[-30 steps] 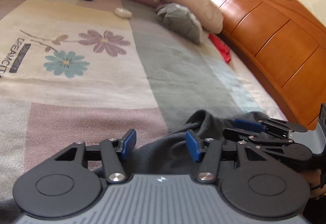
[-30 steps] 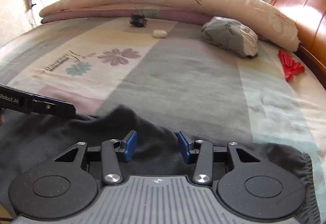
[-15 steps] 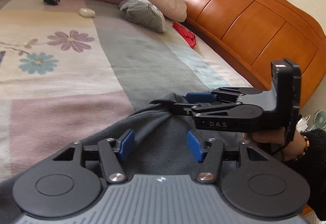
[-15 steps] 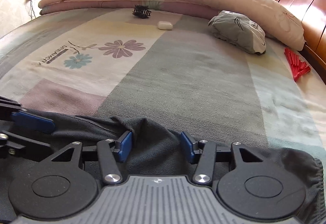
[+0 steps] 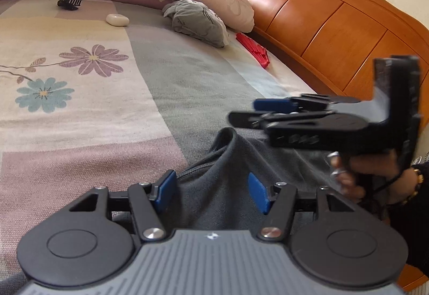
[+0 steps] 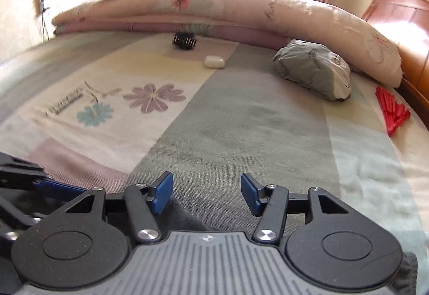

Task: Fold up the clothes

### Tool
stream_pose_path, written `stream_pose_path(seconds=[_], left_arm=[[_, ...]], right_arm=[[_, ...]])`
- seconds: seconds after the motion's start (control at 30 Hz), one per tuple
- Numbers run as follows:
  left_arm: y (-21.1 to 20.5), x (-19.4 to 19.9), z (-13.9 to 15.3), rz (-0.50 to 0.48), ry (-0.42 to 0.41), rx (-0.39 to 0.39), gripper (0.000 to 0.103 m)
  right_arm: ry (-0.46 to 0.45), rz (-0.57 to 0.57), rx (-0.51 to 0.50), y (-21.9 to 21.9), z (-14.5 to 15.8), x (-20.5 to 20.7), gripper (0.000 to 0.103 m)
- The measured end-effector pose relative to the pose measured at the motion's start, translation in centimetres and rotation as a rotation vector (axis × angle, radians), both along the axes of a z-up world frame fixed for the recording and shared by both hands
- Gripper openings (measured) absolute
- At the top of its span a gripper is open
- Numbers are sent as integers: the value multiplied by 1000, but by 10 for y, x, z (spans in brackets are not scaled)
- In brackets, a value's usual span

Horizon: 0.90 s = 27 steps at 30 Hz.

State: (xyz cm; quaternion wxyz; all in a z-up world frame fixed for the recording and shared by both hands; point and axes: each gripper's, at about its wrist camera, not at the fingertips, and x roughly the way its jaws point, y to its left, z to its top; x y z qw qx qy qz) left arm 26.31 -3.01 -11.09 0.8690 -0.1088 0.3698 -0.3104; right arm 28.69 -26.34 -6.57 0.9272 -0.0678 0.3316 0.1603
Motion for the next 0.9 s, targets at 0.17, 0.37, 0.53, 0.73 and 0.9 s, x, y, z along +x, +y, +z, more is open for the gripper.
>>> stream_pose_path(seconds=[0.17,0.37,0.53,0.73,0.9], left_arm=[[4,-15,11,-12,-41,15,59],[9,-30,7,-36,-37,98,61],[12,-25,7,-32,-29,82,62],[9,-27,12,-40,-47,99,62],[8,-37,15,-61,-81,160,63]], right_arm=[[91,81,35,4,3,-16,61],[91,120,-108,30,-25,-5,70],[112,12,-92,-2,-23,1,74],[160,47,55,1,-3,-10,72],[192,82,-39,31,-22,-2,72]])
